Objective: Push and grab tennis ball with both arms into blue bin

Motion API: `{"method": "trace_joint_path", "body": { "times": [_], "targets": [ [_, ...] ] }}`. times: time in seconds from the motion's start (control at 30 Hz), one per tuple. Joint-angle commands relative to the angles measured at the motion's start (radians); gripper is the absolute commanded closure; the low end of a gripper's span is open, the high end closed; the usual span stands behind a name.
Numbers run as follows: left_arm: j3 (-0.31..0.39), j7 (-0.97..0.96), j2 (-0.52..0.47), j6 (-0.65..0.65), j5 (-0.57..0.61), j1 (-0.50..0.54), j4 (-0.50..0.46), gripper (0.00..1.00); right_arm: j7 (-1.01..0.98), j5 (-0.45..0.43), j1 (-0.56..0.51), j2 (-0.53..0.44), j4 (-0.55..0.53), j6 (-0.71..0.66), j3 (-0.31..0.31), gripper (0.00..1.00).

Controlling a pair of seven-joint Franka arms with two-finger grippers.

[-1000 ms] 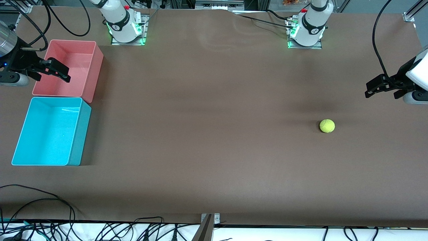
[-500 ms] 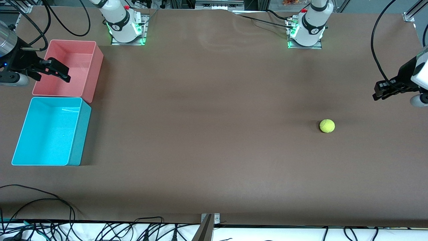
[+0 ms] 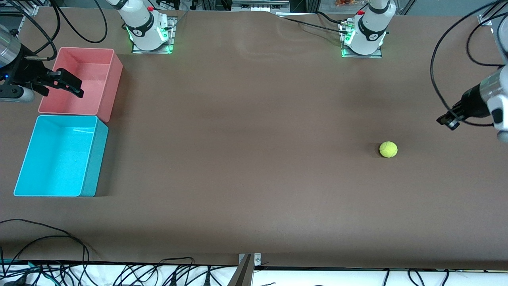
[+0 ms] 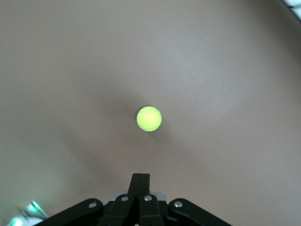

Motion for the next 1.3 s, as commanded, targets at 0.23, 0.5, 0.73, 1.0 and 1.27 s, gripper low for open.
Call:
{"method": "trace_joint_path", "body": {
  "times": [0.23,0.5,0.73,1.0,1.27],
  "targets": [
    [0.001,-0.397,0.154,0.081,0.018,0.074,-0.032,1.00,0.007,0.015,-0.001,0.007,0.026,-0.023,0.003,0.00],
    [0.004,-0.551,0.188,0.322,0.030,0.098,-0.221,1.00,0.007,0.015,-0.001,0.007,0.026,-0.022,0.003,0.00],
    [0.004,-0.571,0.198,0.518,0.030,0.137,-0.370,1.00,0.007,0.015,-0.001,0.007,0.026,-0.022,0.003,0.00],
    [0.003,-0.597,0.254,0.715,0.026,0.189,-0.471,1.00,0.007,0.015,-0.001,0.007,0.026,-0.022,0.003,0.00],
    [0.000,-0.614,0.327,0.804,0.026,0.183,-0.473,1.00,0.007,0.015,-0.001,0.007,0.026,-0.022,0.003,0.00]
  ]
}}
